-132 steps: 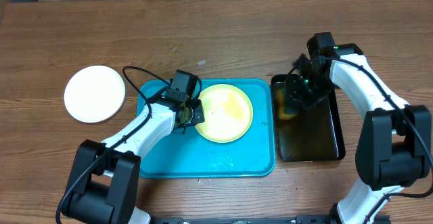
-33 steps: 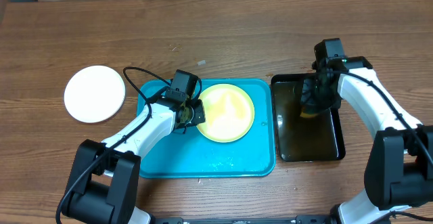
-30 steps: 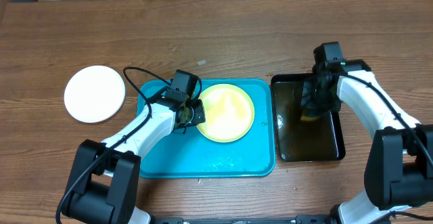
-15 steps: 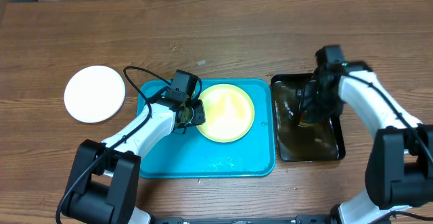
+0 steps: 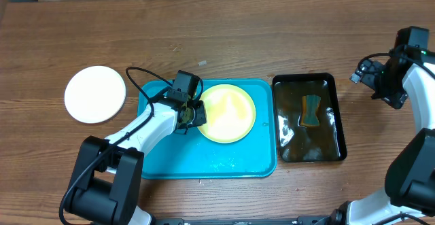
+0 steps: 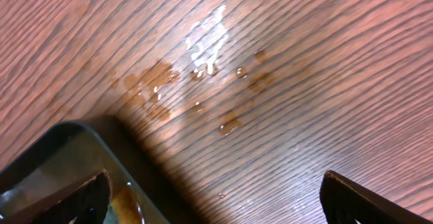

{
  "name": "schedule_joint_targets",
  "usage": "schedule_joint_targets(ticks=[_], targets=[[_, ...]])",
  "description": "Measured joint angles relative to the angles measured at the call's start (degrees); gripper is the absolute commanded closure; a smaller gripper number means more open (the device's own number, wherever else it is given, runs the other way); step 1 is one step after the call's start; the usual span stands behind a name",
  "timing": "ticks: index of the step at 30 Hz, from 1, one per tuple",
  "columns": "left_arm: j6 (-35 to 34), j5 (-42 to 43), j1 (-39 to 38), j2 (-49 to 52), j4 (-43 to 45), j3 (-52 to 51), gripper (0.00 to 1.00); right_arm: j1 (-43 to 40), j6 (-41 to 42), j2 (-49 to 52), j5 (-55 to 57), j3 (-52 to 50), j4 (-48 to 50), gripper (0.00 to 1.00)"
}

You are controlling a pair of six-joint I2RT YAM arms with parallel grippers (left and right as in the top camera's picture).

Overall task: Clean dirty plates on tray and stack at the side
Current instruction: 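Lift the yellow plate with the left gripper and tilt it over the black tray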

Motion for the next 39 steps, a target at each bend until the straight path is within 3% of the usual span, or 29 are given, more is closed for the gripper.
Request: schedule_joint_targets(ticks=[2,3,9,13,21,27,31,39], targets=[[0.20,0.11,-0.02,0.00,0.07,0.00,0.95,-0.50,0.00,0.02,0.00,0.00,0.13,0.00],[0.22,0.24,-0.02,0.00,0.04,0.00,0.96,-0.50,0.02,0.00,0.02,0.00,0.13,0.00],[0.15,0.87,0.00,0.00,0.22,0.28,0.96,-0.55,0.00,0.00,-0.02,0.00,0.13,0.00],[0.15,1.09,0.44,0.02,-4.59,2.71,0.96,-0.55,0.00,0.02,-0.02,0.00,0.13,0.00],[2.40,0.87,3.54,0.02,-18.27,18.18,0.96,-0.52,0.00,0.02,-0.04,0.00,0.13,0.00],[5.01,0.72,3.85,-0.02,-22.77,29.64,0.96,-0.55,0.02,0.02,-0.04,0.00,0.15,0.00],[5.31,-0.44,1.66,-0.02,-21.51,33.57,0.96,-0.52,0.00,0.02,-0.04,0.00,0.15,0.00],[5.40,-11.80,-13.35,-0.02,-13.55,34.53,0.96,-0.55,0.00,0.02,-0.04,0.00,0.17,0.00]])
